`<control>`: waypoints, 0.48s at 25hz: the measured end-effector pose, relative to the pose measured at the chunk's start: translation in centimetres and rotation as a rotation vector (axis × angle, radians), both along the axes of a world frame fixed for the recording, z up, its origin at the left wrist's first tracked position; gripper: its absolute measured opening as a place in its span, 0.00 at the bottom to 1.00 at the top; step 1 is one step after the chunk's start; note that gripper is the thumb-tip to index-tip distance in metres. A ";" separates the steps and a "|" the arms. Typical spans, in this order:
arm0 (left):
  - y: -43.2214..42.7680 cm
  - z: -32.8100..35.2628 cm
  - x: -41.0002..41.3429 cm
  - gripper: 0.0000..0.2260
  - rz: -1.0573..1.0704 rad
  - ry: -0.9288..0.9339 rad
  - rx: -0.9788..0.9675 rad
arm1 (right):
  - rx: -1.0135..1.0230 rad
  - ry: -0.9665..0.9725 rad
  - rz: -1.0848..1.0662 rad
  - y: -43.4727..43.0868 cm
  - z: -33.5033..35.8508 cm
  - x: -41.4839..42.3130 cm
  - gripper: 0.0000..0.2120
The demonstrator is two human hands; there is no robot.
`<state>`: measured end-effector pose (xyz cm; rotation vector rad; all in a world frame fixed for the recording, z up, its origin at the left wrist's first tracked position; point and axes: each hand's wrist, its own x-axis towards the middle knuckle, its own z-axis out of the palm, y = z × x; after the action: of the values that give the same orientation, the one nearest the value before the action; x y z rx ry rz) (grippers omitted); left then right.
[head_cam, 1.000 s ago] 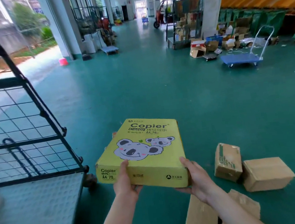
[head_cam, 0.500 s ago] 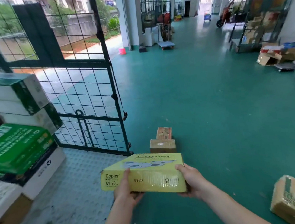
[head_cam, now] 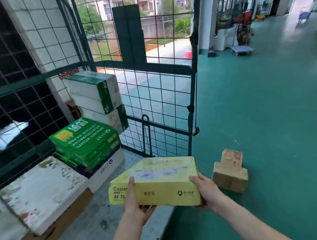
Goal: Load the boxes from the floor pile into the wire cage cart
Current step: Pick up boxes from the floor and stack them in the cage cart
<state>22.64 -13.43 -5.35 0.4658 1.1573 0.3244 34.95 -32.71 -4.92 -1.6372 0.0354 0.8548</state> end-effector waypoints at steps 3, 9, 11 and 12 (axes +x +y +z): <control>3.4 0.5 -1.1 0.39 0.185 -0.007 0.006 | 0.010 -0.098 0.117 3.7 0.6 1.2 0.22; 10.7 1.6 -1.5 0.31 0.460 0.066 0.143 | 0.084 -0.138 0.282 12.1 1.0 4.9 0.28; 12.3 1.9 -0.2 0.25 0.498 0.086 0.172 | 0.095 -0.116 0.309 14.8 0.9 7.3 0.28; 12.7 2.3 0.6 0.24 0.511 0.089 0.173 | 0.106 -0.105 0.318 16.0 1.1 8.6 0.28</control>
<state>23.27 -0.71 -3.01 0.3313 1.3338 0.8587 43.52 -16.75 -3.84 -1.6083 -0.3469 0.9906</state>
